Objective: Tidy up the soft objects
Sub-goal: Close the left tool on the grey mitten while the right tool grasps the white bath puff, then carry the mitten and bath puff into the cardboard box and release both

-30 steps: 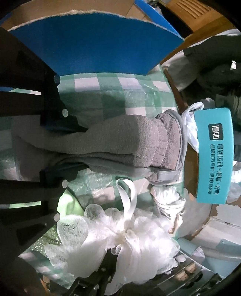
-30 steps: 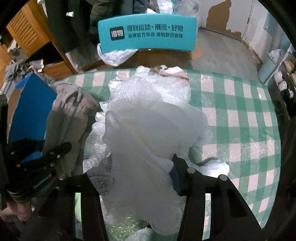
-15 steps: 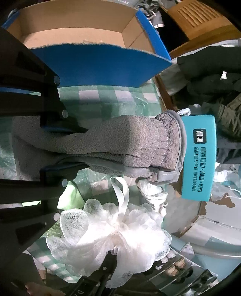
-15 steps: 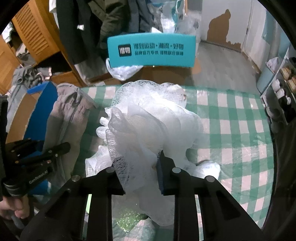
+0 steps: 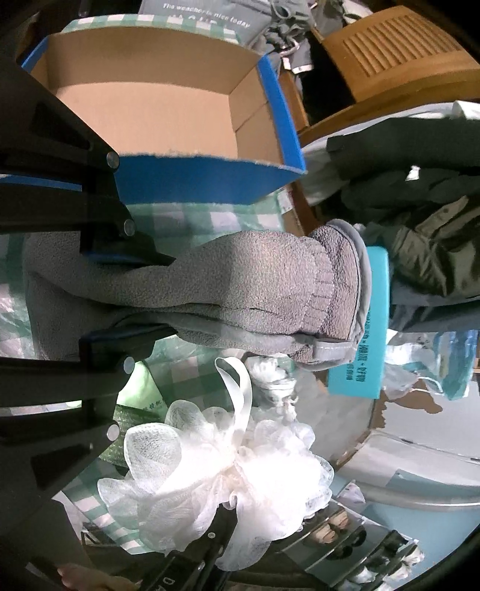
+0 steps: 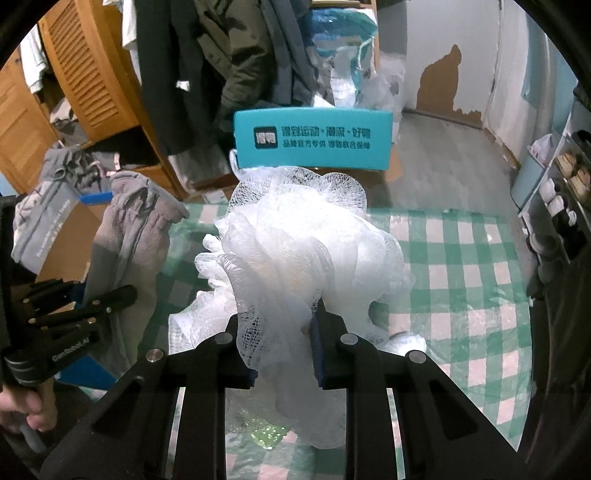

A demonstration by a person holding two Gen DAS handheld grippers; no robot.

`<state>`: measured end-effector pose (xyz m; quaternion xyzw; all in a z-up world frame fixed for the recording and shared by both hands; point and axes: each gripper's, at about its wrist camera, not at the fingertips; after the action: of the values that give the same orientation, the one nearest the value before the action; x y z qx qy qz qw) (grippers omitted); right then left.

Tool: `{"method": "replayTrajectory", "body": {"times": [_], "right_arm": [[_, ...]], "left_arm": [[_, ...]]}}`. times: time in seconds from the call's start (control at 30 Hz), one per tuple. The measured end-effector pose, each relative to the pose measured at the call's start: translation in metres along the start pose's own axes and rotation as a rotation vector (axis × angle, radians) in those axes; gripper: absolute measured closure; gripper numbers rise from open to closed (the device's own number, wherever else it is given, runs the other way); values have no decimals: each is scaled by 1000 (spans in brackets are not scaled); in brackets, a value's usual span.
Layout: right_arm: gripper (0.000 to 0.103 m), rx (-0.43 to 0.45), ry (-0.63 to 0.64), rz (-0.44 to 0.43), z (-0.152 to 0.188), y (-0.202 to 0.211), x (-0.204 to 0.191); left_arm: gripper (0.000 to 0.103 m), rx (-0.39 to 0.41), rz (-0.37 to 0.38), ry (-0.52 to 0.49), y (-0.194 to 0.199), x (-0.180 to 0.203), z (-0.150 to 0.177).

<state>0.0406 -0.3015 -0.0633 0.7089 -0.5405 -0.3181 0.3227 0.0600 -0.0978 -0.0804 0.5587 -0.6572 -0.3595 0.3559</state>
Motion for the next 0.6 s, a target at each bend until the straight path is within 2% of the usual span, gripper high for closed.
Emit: {"method": "replayTrajectory", "body": {"times": [0.6], "right_arm": [[85,96,61,-48,-27,27,-43]], "left_arm": [[76,91,-42,50,47,-39,0]]}}
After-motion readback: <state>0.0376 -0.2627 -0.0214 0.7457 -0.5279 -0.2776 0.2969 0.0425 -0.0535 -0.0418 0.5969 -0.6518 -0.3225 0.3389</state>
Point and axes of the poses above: each gripper's, at about its wrist camera, not at the fingertips, and y roughly against the way its jaws point, x to its right, z to its underside, and after that the axes turned 5 degrees about y, right-handed
